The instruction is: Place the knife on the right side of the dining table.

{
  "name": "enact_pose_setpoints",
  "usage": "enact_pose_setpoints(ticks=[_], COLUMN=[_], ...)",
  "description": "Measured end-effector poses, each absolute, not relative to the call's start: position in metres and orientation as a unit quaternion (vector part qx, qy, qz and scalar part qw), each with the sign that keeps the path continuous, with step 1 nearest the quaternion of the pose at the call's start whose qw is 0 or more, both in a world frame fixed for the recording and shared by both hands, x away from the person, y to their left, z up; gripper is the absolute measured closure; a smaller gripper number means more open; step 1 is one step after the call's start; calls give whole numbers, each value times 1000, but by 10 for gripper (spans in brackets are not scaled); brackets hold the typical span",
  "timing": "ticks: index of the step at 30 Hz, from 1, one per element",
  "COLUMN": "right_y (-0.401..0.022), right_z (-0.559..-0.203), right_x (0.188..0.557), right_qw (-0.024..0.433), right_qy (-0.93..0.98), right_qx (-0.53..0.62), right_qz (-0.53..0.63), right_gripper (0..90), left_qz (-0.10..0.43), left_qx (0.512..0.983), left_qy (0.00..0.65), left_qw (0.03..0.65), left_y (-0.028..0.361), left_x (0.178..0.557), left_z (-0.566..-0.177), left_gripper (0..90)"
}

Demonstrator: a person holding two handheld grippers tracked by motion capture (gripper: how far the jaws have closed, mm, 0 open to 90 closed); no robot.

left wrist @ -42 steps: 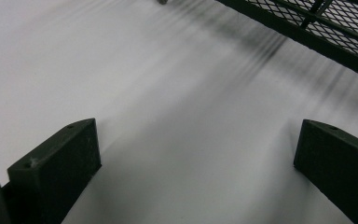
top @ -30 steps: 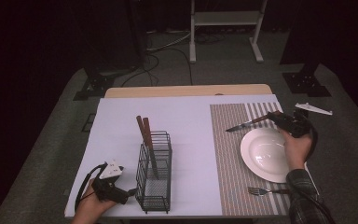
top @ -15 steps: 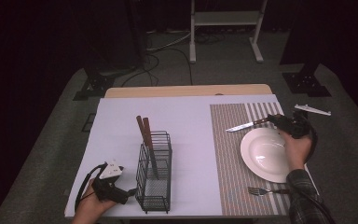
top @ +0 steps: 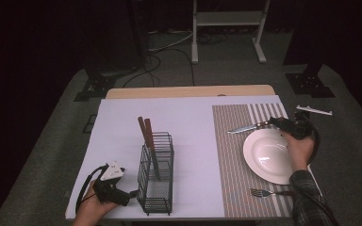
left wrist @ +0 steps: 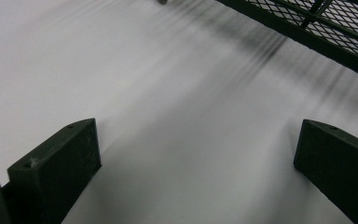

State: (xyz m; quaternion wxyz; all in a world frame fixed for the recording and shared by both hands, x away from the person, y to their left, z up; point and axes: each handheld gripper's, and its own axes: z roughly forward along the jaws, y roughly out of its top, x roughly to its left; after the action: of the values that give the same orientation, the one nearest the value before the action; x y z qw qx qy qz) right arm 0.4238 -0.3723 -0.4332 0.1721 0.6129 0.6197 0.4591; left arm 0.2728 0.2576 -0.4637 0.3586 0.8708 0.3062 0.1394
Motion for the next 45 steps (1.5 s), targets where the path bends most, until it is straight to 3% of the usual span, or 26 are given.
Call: enact_pose_setpoints(ticks=[45], right_y=[-369], right_z=[-433], right_x=[431], right_qw=[193], right_qy=[639], right_qx=[636], right_qz=[386], right_gripper=[375], left_qz=[140], left_qx=[871], left_qy=[306], left_qw=[359], left_y=[258], left_x=[273], left_z=[-464], left_gripper=[0])
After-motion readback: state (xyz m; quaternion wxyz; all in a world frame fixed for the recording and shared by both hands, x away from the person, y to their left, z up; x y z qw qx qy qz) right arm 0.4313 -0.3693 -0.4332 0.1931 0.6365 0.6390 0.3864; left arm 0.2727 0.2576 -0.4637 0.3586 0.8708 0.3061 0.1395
